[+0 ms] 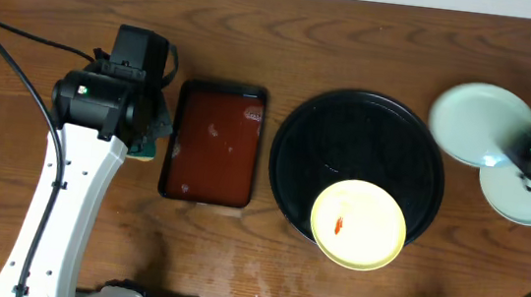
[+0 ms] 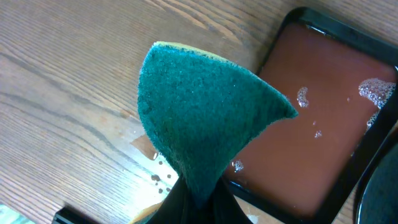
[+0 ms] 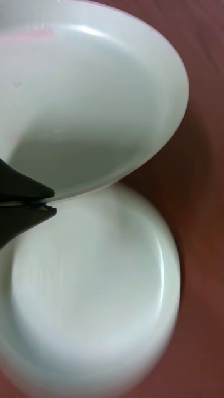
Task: Clean dirty plates on tray and stack at the side
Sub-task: 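Carry the plate right and stack it on the white plate, then grasp the yellow plate rim with the right gripper and center it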
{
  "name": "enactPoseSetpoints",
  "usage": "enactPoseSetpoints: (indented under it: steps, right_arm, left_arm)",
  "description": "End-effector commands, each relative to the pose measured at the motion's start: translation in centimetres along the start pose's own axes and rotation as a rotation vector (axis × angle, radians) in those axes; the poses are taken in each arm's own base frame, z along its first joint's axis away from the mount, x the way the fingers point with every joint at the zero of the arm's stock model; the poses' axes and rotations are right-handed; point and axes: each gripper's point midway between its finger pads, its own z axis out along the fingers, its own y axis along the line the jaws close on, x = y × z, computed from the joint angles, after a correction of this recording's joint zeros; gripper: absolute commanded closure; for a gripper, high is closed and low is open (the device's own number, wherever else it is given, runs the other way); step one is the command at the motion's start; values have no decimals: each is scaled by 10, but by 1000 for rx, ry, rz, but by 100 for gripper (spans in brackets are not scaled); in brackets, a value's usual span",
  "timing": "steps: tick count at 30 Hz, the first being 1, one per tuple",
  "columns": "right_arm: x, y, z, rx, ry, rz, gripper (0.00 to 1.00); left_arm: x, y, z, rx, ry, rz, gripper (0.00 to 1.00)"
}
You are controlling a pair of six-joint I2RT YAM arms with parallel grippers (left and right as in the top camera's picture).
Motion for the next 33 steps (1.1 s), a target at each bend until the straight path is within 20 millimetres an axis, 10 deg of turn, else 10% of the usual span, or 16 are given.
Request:
enactPoseSetpoints:
  steps: [1,8,16,19,27,33]
  right_arm:
    - [-21,-50,-12,52,-46,132,99]
    - [-19,-121,0,162,-15,260,99]
    - [-6,-135,23,186,45,284,98]
    - [-9,-135,24,180,34,283,65]
    - [-5,-80,25,-111,94,245,50]
    - [38,-27,18,-263,274,149,50]
  left_arm:
    - [-3,2,-3,0,-14,-14,92]
    - [-3,2,-3,0,-14,-14,92]
    - [-3,2,-3,1,-14,-14,92]
    - [-3,2,-3,2,-16,-14,92]
    - [-4,1,-3,3,-19,-16,92]
    - [-3,-1,-3,17,-12,-14,92]
